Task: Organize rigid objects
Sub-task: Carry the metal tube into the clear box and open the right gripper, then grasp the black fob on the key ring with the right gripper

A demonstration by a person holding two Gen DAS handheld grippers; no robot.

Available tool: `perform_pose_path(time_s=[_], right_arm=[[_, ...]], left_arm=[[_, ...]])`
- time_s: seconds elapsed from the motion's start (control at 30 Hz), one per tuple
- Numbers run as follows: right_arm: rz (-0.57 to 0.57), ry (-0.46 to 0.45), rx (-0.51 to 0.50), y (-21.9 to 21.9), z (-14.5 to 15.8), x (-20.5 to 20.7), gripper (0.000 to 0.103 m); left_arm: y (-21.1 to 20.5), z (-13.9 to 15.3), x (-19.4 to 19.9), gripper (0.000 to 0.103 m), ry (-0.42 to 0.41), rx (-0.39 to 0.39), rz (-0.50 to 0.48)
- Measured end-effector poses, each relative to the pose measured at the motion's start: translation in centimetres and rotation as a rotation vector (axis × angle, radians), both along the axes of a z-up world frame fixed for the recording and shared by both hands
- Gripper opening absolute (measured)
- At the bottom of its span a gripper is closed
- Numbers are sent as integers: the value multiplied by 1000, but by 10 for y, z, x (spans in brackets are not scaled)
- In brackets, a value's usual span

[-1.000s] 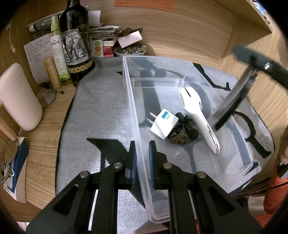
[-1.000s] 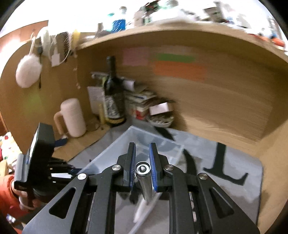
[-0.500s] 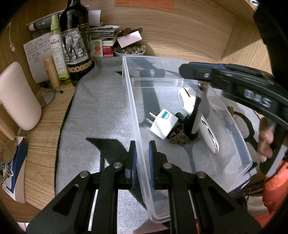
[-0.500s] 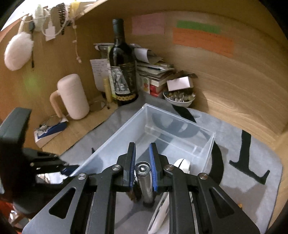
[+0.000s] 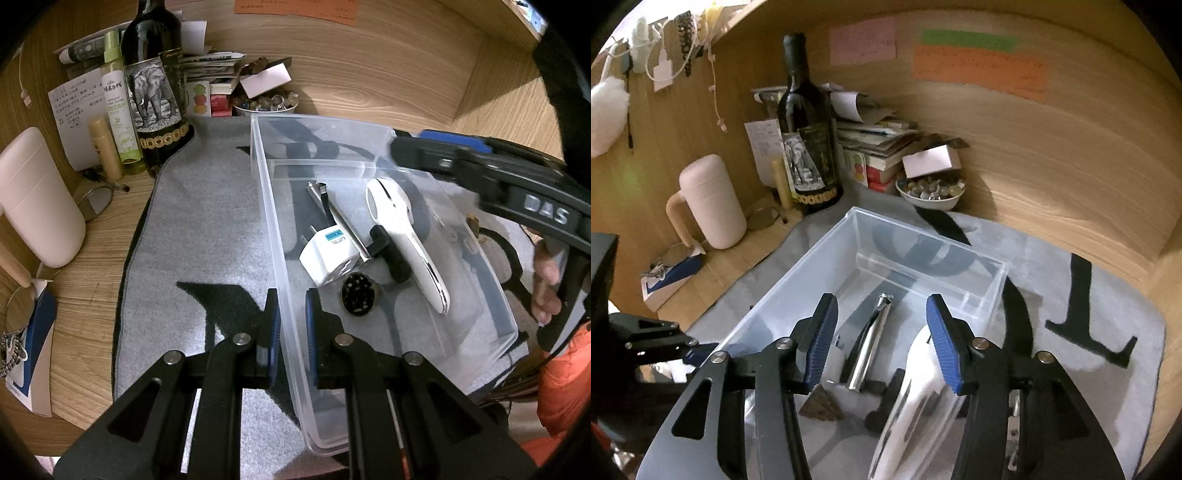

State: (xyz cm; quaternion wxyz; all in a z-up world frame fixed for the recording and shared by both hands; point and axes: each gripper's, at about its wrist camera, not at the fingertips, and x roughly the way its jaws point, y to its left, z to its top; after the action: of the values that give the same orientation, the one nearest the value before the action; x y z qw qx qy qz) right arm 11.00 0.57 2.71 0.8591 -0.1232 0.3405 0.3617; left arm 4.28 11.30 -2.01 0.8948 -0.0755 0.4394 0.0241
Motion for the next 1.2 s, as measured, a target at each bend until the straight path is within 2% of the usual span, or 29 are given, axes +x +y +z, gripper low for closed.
perform_pose_path(time_s=[0.13,0.37,0.53,0.67,0.77,0.9,1.0,1.07,1.13,1.2], right_arm=[[-29,-47,-2,-18,7,-8,54],[-169,-123,-37,-75,15,-12,55],[-275,-76,-71,-118,0,-3,55],[-327,9,-113,-142,-31,3,55],[-329,89,-106,-152,-51,1,55],[-273,162,-118,-148,-72,-7,55],[-237,183,-129,-142,-82,-10,52],[-215,191,-139,-136,-87,-10,44],[-208,164,-158,-131,-88,-12,42],[-192,150,-167,-126,-87,-15,34]], left_arm=[[-1,0,1,11,0,2,-1],[0,0,0,11,0,3,-1],[1,0,0,11,0,4,0],[1,0,0,11,1,4,0],[1,0,-1,11,1,4,0],[2,0,-1,11,2,4,0],[3,0,-1,11,2,5,1],[4,0,-2,11,2,6,2],[4,0,-2,11,2,6,2],[4,0,-2,11,3,8,2]])
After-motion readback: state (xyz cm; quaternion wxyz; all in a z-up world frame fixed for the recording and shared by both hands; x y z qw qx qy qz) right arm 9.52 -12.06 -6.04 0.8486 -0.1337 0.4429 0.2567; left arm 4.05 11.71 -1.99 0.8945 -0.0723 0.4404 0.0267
